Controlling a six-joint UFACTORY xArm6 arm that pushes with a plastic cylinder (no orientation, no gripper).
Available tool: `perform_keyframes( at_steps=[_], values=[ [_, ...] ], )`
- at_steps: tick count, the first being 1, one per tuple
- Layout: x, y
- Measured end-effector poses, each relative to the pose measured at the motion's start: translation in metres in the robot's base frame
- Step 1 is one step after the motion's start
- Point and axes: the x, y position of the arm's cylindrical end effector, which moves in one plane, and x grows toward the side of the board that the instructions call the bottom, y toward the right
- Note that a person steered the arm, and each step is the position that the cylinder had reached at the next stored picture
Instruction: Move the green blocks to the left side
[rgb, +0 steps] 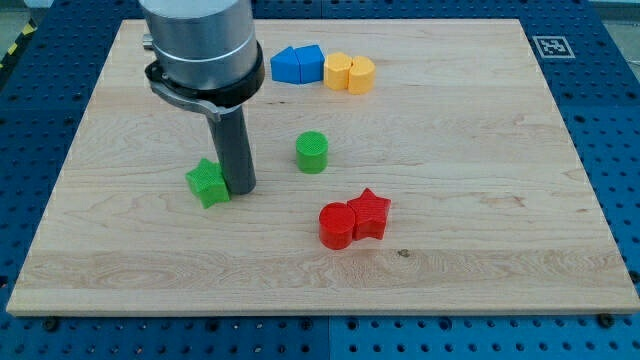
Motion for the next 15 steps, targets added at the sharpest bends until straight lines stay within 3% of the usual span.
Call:
perform_keyframes(
  at_steps=[3,4,7,9,13,15],
  values=[
    [0.0,0.127],
    [-0.016,0.139],
    [-0.053,0.137],
    [-0.052,0.119],
    [-0.023,0.019],
    [-0.031,0.03]
  ],
)
